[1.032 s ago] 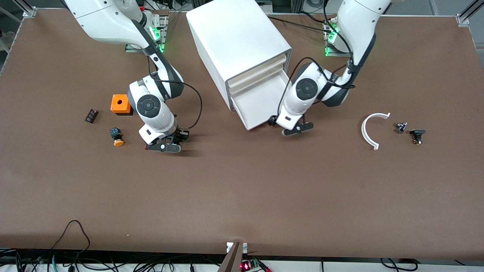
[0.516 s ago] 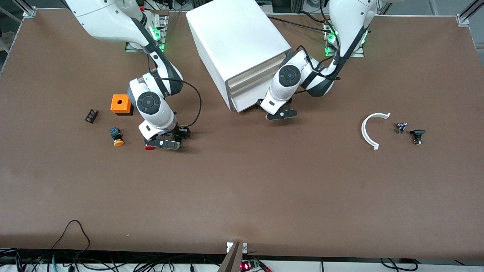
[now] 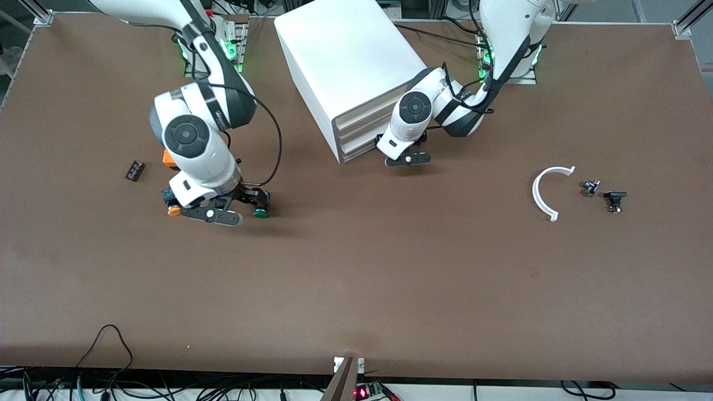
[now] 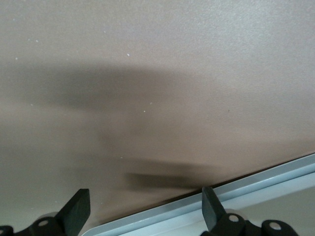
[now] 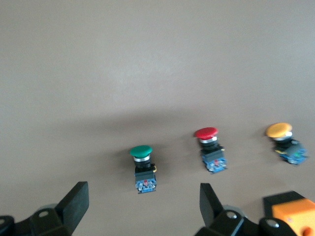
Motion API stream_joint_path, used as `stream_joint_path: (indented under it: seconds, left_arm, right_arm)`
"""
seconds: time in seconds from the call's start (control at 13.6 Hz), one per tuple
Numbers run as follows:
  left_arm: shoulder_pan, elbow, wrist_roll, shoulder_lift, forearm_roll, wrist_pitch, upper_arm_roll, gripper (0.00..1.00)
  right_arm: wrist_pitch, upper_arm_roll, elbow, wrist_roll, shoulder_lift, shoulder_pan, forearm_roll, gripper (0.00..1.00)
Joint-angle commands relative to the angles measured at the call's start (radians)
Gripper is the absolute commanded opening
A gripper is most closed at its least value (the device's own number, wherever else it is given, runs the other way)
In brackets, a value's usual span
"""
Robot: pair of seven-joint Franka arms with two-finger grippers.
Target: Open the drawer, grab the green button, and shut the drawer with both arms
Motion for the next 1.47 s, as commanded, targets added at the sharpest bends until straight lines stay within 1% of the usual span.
stream_joint_path:
  seconds: [0.0, 0.15, 0.22, 0.37, 0.44, 0.59, 0.66, 0.74, 0.81, 0.96, 1.03, 1.11, 1.18, 1.25, 1.4]
  left_arm:
    - [0.038, -0.011, 0.011, -0.036, -0.032, -0.020, -0.009, 1.00]
    - [0.088, -0.005, 0.013, -0.062, -0.032, -0.020, -0.009, 1.00]
    - [0.136, 0.000, 0.013, -0.081, -0.030, -0.012, -0.009, 1.00]
    - [0.253, 0.065, 0.011, -0.104, -0.032, -0.014, -0.009, 1.00]
    - [0.301, 0.081, 0.011, -0.137, -0.033, -0.020, -0.009, 1.00]
    - [0.407, 0.113, 0.010, -0.206, -0.033, -0.031, -0.010, 1.00]
    - [0.453, 0.146, 0.011, -0.237, -0.035, -0.076, -0.010, 1.00]
    - [0.484, 0.202, 0.011, -0.263, -0.035, -0.147, -0.009, 1.00]
    - [0.505, 0.264, 0.011, -0.291, -0.038, -0.249, -0.004, 1.00]
    - [0.526, 0.433, 0.016, -0.311, -0.029, -0.474, 0.007, 1.00]
    - [0.527, 0.476, 0.063, -0.332, -0.026, -0.547, 0.026, 1.00]
    - [0.527, 0.493, 0.162, -0.354, -0.029, -0.595, 0.065, 1.00]
    - [0.527, 0.501, 0.265, -0.375, -0.041, -0.619, 0.115, 1.00]
    - [0.527, 0.501, 0.363, -0.395, -0.043, -0.635, 0.149, 1.00]
    - [0.527, 0.501, 0.492, -0.441, -0.043, -0.691, 0.192, 1.00]
  right_arm:
    - [-0.192, 0.002, 0.209, -0.016, 0.036, -0.015, 0.010, 1.00]
    - [-0.243, -0.004, 0.281, -0.016, 0.029, -0.034, 0.010, 1.00]
    - [-0.272, -0.005, 0.313, -0.018, 0.023, -0.053, 0.010, 1.00]
    - [-0.352, -0.004, 0.364, -0.045, -0.005, -0.085, 0.013, 1.00]
    - [-0.385, -0.001, 0.366, -0.086, -0.026, -0.099, 0.012, 1.00]
    - [-0.403, 0.001, 0.360, -0.113, -0.074, -0.129, 0.013, 1.00]
    - [-0.406, 0.001, 0.344, -0.113, -0.092, -0.137, 0.013, 1.00]
    - [-0.409, 0.004, 0.334, -0.124, -0.108, -0.157, 0.013, 1.00]
    - [-0.409, 0.005, 0.320, -0.160, -0.118, -0.175, 0.015, 1.00]
    - [-0.392, 0.005, 0.254, -0.250, -0.157, -0.221, 0.016, 1.00]
    - [-0.387, 0.005, 0.237, -0.293, -0.167, -0.231, 0.016, 1.00]
    - [-0.389, 0.004, 0.225, -0.315, -0.175, -0.234, 0.016, 1.00]
    - [-0.387, 0.004, 0.217, -0.321, -0.180, -0.245, 0.016, 1.00]
    - [-0.390, 0.002, 0.214, -0.347, -0.180, -0.266, 0.018, 1.00]
    - [-0.404, -0.004, 0.214, -0.419, -0.177, -0.291, 0.054, 1.00]
